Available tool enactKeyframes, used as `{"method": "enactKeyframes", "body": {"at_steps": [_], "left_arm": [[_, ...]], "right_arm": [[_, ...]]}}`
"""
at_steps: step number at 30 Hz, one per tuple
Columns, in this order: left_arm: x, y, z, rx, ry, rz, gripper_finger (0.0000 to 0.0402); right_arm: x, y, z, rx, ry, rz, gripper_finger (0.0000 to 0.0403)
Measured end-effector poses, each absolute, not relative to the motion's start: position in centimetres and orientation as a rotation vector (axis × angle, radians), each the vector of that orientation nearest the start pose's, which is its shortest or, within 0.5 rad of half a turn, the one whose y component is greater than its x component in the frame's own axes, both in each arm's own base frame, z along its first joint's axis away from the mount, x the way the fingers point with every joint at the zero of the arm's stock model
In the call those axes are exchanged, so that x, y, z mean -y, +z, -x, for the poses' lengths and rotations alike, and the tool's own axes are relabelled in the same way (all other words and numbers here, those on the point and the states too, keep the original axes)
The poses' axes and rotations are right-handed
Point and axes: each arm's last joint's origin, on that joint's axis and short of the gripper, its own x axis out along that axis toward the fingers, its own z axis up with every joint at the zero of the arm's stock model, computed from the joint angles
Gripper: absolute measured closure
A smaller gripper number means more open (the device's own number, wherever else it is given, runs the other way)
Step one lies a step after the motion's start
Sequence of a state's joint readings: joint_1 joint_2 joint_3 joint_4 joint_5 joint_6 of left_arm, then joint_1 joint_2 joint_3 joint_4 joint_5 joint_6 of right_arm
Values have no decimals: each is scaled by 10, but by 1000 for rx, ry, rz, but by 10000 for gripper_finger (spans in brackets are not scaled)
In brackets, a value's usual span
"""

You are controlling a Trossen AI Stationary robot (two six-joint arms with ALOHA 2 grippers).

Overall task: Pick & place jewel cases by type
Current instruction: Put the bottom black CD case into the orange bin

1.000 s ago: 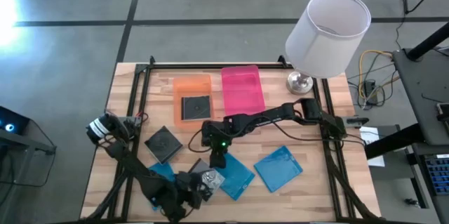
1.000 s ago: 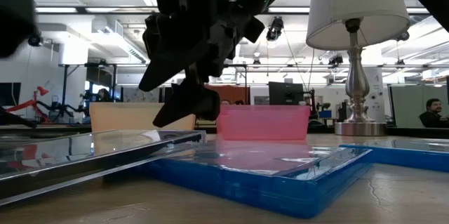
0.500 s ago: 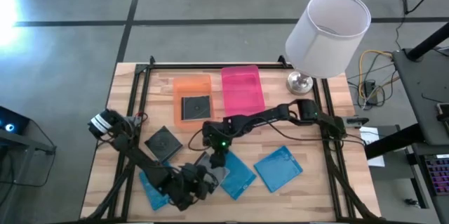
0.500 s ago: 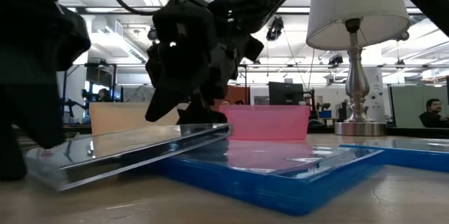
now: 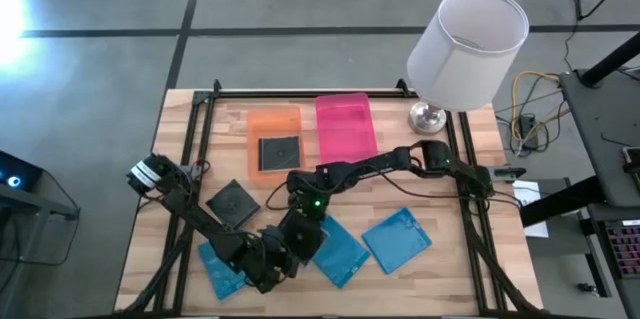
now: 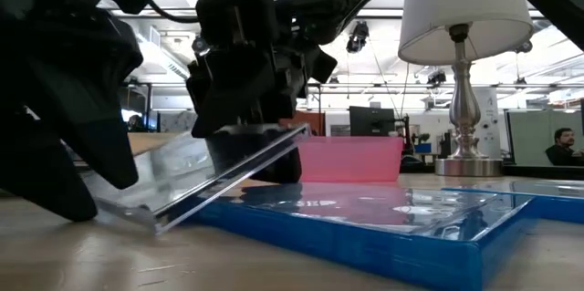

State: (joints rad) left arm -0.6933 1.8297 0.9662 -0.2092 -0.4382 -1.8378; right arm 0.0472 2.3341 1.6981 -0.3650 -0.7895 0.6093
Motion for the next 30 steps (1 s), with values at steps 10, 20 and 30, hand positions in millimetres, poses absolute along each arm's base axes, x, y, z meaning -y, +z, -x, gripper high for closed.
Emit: {"method": "enactKeyframes", "body": {"at_steps": [10,20,30], "left_arm": [[230,165,-247,-547,667,1044,235],[241,237,-214,-310,665,986,235],[195,310,-196,68,672,887,235]], "right_arm": [[-16,164,-474,-1114,253,-894,369],[19,250,-448,-856,-82,-925,390],[96,254,-453,-575,-358,-1124,390]]}}
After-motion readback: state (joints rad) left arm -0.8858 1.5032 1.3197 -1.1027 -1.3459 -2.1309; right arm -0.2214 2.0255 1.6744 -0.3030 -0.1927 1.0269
